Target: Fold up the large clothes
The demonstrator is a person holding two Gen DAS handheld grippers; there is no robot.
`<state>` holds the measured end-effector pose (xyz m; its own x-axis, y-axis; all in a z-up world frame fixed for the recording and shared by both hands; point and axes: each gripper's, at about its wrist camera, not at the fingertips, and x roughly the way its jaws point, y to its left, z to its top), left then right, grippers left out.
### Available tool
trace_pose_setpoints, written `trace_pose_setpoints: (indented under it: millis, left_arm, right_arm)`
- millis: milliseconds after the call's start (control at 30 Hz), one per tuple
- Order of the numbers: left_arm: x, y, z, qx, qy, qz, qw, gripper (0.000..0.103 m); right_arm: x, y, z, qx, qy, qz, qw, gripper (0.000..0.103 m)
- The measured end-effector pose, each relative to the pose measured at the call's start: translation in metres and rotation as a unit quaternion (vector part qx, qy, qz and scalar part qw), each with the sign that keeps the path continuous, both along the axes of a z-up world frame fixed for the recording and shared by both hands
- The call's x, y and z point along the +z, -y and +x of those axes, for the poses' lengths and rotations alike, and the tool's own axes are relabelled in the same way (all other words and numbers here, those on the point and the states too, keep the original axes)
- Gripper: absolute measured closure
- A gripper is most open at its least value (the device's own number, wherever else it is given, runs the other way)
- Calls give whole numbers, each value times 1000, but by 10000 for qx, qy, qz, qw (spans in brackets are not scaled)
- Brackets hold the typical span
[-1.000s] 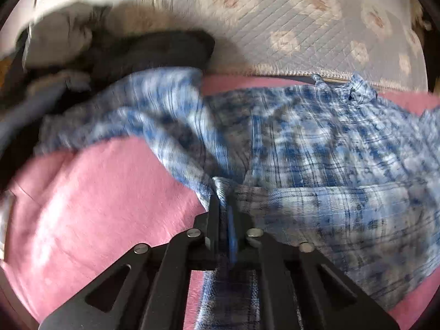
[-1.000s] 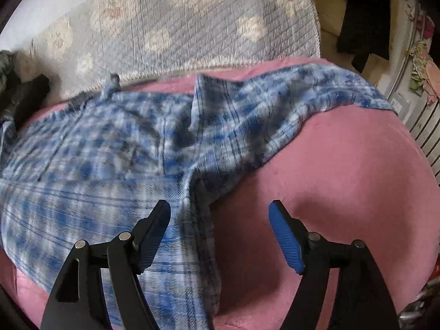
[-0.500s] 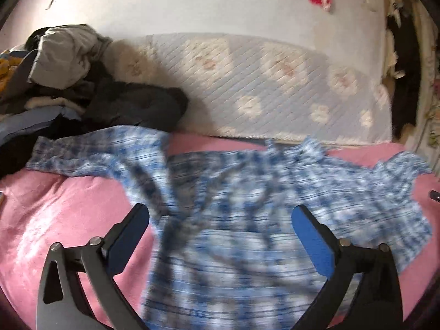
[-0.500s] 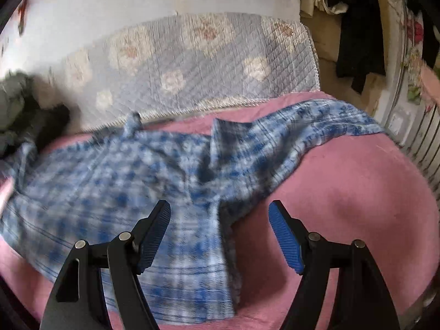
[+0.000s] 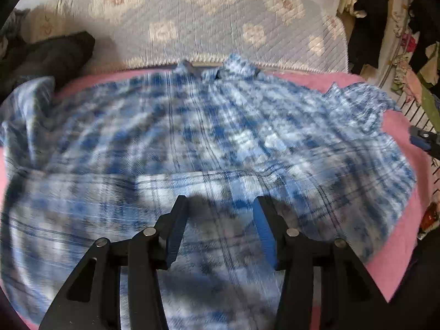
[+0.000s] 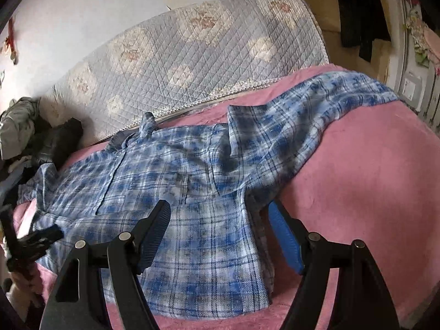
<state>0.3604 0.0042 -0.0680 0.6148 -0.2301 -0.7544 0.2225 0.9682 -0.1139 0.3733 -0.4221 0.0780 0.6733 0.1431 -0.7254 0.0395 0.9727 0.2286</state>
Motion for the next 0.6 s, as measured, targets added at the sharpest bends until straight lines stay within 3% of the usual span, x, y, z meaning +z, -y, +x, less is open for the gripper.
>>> trace_pose_setpoints:
  millis: [200,367,467,600]
  left_arm:
    - [-11,16,0,105,161,670,9976,55]
    - [-6,11,-4,169,296,656,9973,54]
    - [10,3,-16,460,783,604,9940,54]
    - [39,-2,-33,489,1541,688,9844,52]
  right_arm:
    - [-16,6,8,-171,-255,-386,9988,27]
    - [-17,18,11,-314,-304,35,9990,27]
    - [-6,19,6,-409,-67,-40,9991,27]
    - [9,16,-3,-438,317,-207,9983,27]
